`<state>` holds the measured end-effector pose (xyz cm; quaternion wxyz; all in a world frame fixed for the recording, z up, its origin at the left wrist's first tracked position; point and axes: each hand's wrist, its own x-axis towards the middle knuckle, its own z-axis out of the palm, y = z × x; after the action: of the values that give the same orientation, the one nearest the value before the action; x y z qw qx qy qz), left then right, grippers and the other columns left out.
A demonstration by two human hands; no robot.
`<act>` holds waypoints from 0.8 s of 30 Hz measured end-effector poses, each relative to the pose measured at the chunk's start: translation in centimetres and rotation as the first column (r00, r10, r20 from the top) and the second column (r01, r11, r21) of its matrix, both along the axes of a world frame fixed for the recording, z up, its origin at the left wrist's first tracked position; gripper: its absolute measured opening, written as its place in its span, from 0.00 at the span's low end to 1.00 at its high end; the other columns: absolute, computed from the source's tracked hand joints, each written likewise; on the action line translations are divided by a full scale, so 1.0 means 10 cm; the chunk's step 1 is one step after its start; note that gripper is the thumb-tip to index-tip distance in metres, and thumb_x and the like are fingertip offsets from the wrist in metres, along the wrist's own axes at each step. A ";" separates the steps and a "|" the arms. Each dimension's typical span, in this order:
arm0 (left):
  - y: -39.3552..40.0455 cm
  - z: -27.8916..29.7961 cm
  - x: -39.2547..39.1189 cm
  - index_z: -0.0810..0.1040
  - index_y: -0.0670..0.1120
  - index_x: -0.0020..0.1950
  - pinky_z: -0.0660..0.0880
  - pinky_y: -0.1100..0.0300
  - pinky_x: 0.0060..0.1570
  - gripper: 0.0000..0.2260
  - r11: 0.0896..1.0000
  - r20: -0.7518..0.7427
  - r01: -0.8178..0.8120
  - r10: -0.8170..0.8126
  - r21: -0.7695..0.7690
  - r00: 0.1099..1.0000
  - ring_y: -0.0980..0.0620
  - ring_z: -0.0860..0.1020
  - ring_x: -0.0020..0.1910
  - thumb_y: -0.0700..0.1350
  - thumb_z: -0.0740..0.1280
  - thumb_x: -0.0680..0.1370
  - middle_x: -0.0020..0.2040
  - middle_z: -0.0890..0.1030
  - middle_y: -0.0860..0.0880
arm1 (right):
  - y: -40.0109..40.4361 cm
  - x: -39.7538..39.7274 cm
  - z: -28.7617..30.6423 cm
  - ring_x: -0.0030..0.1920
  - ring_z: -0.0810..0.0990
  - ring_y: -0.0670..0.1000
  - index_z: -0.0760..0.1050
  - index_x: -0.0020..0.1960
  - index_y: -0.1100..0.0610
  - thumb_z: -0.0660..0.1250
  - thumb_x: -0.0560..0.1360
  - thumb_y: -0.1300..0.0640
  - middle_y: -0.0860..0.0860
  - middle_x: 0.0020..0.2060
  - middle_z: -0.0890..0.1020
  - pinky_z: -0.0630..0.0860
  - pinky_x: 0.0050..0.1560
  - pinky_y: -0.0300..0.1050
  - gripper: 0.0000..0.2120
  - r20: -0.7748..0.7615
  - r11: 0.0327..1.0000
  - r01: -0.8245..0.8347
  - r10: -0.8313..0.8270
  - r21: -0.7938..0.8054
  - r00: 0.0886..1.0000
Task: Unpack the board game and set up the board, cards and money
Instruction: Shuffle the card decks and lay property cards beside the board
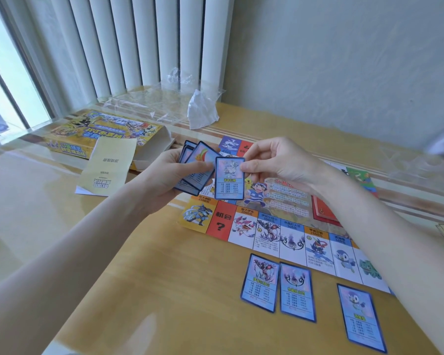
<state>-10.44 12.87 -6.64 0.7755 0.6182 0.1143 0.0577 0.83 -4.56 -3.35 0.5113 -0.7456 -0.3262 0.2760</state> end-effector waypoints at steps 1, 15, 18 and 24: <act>-0.01 0.00 0.01 0.78 0.43 0.50 0.79 0.64 0.36 0.07 1.000 -0.001 0.005 -0.005 0.001 1.000 0.54 0.83 0.37 0.37 0.67 0.73 0.41 0.85 0.49 | 0.00 0.00 0.00 0.27 0.77 0.48 0.76 0.39 0.61 0.71 0.69 0.67 0.54 0.33 0.82 0.76 0.31 0.37 0.05 -0.002 1.000 -0.006 0.006 0.002 1.000; -0.09 -0.05 0.05 0.80 0.42 0.49 0.79 0.65 0.39 0.06 0.995 0.030 0.078 -0.076 -0.063 0.997 0.54 0.83 0.40 0.38 0.67 0.73 0.44 0.85 0.46 | -0.11 0.07 0.01 0.27 0.71 0.47 0.72 0.48 0.58 0.64 0.73 0.70 0.56 0.35 0.78 0.69 0.25 0.35 0.08 -0.054 0.990 0.136 -0.134 0.029 0.989; -0.15 -0.11 0.08 0.78 0.41 0.50 0.80 0.62 0.40 0.07 0.998 0.001 0.030 -0.030 -0.057 1.000 0.52 0.83 0.40 0.37 0.68 0.73 0.44 0.85 0.45 | -0.14 0.08 -0.04 0.25 0.73 0.47 0.72 0.51 0.58 0.65 0.73 0.70 0.55 0.31 0.77 0.67 0.23 0.37 0.10 0.102 0.990 0.131 -0.125 -0.050 0.987; -0.34 -0.14 0.18 0.76 0.40 0.53 0.79 0.52 0.47 0.11 0.998 0.021 0.007 -0.009 0.058 1.000 0.46 0.81 0.43 0.38 0.69 0.72 0.48 0.82 0.42 | -0.06 0.00 -0.06 0.25 0.76 0.45 0.78 0.45 0.62 0.67 0.75 0.65 0.53 0.31 0.81 0.74 0.30 0.36 0.02 0.326 0.993 0.114 -0.101 -0.020 0.940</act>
<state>-8.68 9.44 -8.06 0.7587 0.6401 0.1020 0.0643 0.86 -5.21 -3.93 0.4504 -0.8074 -0.3593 0.1273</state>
